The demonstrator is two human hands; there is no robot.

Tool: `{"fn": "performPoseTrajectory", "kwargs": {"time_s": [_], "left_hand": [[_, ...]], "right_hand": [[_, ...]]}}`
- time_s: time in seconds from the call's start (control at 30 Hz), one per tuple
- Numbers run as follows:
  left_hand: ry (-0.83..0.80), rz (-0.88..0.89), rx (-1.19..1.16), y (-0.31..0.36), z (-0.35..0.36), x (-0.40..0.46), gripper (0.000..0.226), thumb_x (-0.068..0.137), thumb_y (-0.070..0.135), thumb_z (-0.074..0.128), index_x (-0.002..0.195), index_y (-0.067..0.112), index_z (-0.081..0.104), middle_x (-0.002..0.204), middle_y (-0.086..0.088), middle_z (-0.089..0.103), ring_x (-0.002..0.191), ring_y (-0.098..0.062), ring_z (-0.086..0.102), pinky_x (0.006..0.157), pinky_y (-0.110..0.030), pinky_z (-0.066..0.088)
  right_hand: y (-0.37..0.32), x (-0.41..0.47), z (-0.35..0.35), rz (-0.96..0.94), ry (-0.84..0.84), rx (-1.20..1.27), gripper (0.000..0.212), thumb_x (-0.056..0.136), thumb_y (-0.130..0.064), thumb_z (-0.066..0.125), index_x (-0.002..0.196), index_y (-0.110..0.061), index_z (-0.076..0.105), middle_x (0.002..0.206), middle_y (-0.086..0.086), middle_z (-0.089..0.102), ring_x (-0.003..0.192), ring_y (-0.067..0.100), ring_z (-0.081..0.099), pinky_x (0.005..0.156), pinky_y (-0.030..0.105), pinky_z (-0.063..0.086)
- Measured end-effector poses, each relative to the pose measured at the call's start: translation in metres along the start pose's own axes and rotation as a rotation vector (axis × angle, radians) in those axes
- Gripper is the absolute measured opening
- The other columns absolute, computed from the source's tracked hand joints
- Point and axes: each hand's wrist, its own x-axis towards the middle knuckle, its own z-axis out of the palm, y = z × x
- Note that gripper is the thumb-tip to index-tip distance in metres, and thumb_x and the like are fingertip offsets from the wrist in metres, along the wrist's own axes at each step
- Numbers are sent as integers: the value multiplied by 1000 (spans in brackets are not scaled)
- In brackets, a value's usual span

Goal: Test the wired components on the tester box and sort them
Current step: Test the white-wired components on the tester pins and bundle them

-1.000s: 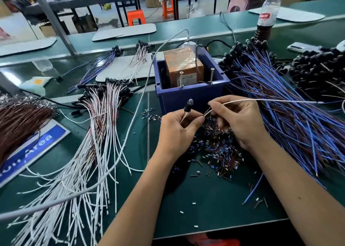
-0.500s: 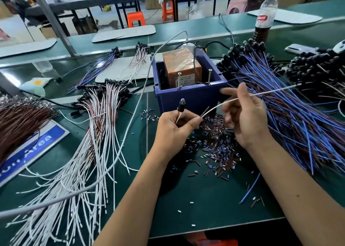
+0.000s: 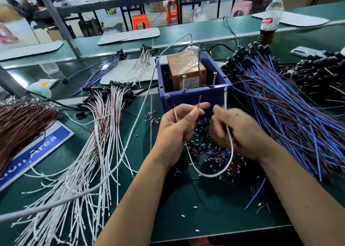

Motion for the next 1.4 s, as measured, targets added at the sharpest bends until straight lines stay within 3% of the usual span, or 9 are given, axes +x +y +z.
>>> {"fn": "performPoseTrajectory", "kwargs": {"time_s": [0.17,0.37,0.43,0.53,0.67,0.83,1.0,1.23,1.4], "left_hand": [[-100,-32,-3,4,-2,-2,20,100,12,57,86,15,71,126,-22,71,47,-3,23,44,-13,25],[-59,-93,43,1,-2,0,20,97,21,62,88,18,80,94,-12,70,53,-6,30,47,-17,23],[-27,-124,-25,1,-4,2,22,96,22,62,88,15,81,90,-7,54,51,-5,24,46,-18,20],[-46,-182,-144,0,-6,3,23,98,18,59,84,15,78,91,-5,71,45,1,30,46,-19,16],[-67,-274,-143,-1,-1,3,22,102,15,54,89,7,70,85,-1,70,44,1,31,40,-13,23],[-61,-292,-85,0,4,2,22,104,13,53,92,5,69,85,0,72,44,1,32,41,-11,28],[-47,-278,66,-3,5,2,22,103,11,58,92,2,75,91,-9,73,49,-2,31,45,-14,25],[-80,-247,-4,4,8,0,22,105,12,55,91,7,71,84,4,74,50,2,42,42,-8,30],[-173,-266,-92,6,3,-4,24,101,16,58,81,15,71,91,-3,66,54,1,36,43,-9,30]], "right_hand": [[2,-3,11,100,-97,-209,61,104,-48,47,55,-13,60,40,6,34,33,16,24,38,22,17],[0,-5,15,130,-114,-219,61,102,-54,51,59,-12,62,42,6,36,31,13,28,38,17,22],[-1,-3,14,66,-28,-123,61,103,-57,49,62,-13,63,45,4,39,34,14,30,38,18,21],[-1,2,7,-33,220,-1,50,103,-51,53,78,-11,69,56,5,46,40,14,32,41,23,19],[2,4,11,-123,256,-18,22,95,-34,63,98,-18,77,68,4,57,43,10,37,37,20,21],[1,3,10,-165,283,-45,14,87,-31,75,91,-17,76,65,2,62,40,8,39,36,17,27],[-3,0,7,-222,461,-88,10,95,-25,72,89,-18,72,55,2,53,37,9,39,35,18,31],[-4,2,9,-243,503,82,13,100,-10,64,88,-13,68,65,3,54,40,8,38,36,18,27],[-12,2,-4,-235,619,387,19,102,-16,61,84,-13,65,69,0,54,42,6,34,35,18,23]]}}
